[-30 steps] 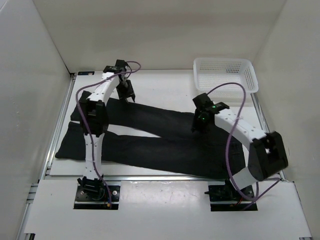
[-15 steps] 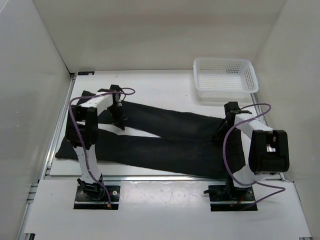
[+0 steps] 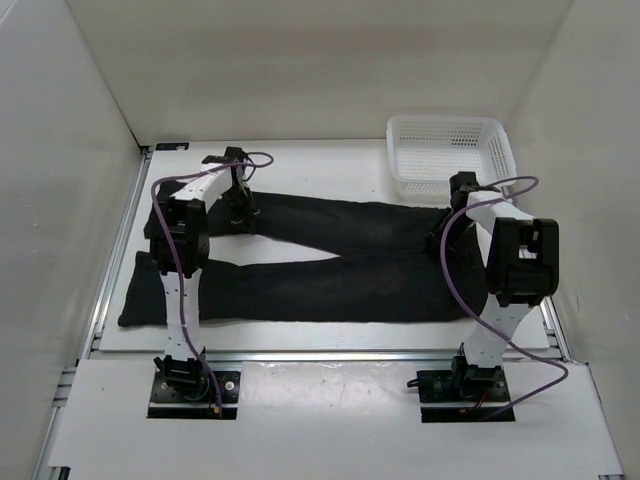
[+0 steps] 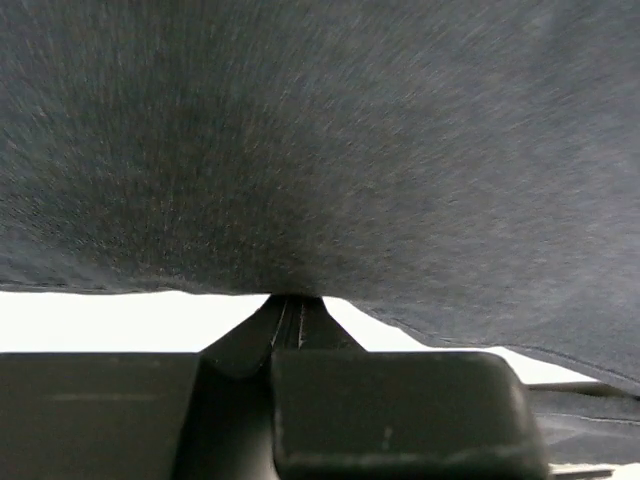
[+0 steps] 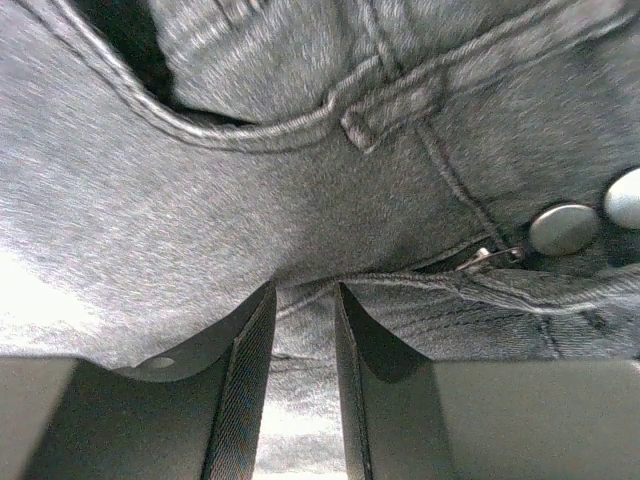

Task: Fold and stack the trousers
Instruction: Flatten the trousers out

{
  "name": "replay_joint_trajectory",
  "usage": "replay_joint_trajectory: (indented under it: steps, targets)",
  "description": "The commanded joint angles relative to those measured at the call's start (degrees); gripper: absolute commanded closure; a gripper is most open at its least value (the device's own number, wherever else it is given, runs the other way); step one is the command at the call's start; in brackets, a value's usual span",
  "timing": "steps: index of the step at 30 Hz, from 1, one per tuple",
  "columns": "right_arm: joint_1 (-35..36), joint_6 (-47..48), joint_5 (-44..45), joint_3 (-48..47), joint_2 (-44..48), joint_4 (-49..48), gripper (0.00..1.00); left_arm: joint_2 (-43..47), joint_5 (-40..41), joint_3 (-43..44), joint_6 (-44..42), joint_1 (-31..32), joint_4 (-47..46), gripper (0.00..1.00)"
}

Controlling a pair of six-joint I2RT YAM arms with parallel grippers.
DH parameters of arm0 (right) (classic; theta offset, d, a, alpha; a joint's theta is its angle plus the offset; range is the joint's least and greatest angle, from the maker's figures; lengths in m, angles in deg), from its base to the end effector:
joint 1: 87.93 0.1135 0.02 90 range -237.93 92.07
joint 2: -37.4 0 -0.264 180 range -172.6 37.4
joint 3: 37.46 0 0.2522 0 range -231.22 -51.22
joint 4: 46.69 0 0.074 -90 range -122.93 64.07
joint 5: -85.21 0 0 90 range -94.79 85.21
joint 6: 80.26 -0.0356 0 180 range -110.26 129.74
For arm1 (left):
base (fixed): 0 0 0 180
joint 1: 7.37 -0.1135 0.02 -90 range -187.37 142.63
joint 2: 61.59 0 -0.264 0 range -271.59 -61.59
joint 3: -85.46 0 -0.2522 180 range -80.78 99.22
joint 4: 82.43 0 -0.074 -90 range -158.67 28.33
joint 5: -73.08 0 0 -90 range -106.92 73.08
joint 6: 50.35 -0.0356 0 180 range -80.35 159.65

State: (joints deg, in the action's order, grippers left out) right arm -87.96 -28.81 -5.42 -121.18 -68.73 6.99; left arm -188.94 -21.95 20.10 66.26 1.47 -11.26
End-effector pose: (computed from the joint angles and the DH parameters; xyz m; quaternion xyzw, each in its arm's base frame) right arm 0.3528 0.0002 0.1646 0.3273 0.9371 0.0451 0.1125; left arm 0.4322 -0.0704 0.1590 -0.1518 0.9860 -0.0580 0.0375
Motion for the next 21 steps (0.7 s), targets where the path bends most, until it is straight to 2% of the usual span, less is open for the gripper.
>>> replay_joint_trajectory:
  steps: [1,3,5,7,8,9,10,11,13,14,16,21]
  targets:
    - [-0.6,1.0,4.1,-5.3,-1.3,-0.4,0.65,0.6,0.1,7.3,-1.1,-0.9,2.2,0.89]
    - [-0.6,1.0,6.9,-5.3,1.1,1.1,0.65,3.7,-4.4,8.0,-1.1,-2.5,2.2,0.84]
    - [-0.6,1.0,6.9,-2.6,6.5,1.1,0.65,8.5,-4.5,6.7,-1.1,-3.6,2.2,0.81]
    - [-0.6,1.0,6.9,0.4,11.4,0.1,0.61,12.9,-2.5,1.3,-1.1,-5.9,2.2,0.75]
    - [-0.6,1.0,6.9,2.2,16.5,-1.1,0.54,18.1,-1.9,-1.6,-1.1,-7.1,2.2,0.68]
    - [-0.6,0.5,6.9,5.8,18.8,-1.2,0.46,21.1,-1.9,-5.0,-0.4,-8.5,0.2,0.52]
    - [-0.6,0.5,6.3,7.3,22.3,-1.7,0.41,24.2,-1.4,-12.7,1.2,-11.8,-1.0,0.41]
    - [-0.6,0.5,5.6,8.6,23.8,-1.7,0.37,27.3,-0.9,-16.6,2.2,-13.5,-2.0,0.36]
    - [-0.6,1.6,1.7,12.4,27.4,-1.7,0.32,35.7,1.9,-26.4,5.9,-18.0,-2.6,0.38]
    - [-0.6,1.6,0.7,13.6,28.6,-1.7,0.32,39.3,3.0,-29.1,6.9,-19.2,-2.6,0.45]
    - [0.0,2.9,-0.5,16.7,32.3,-1.1,0.32,41.3,5.1,-34.8,8.3,-21.4,-3.1,0.53]
    - [0.6,4.7,-3.8,18.4,38.7,2.1,0.35,33.2,6.4,-36.6,8.3,-21.4,-5.8,0.83]
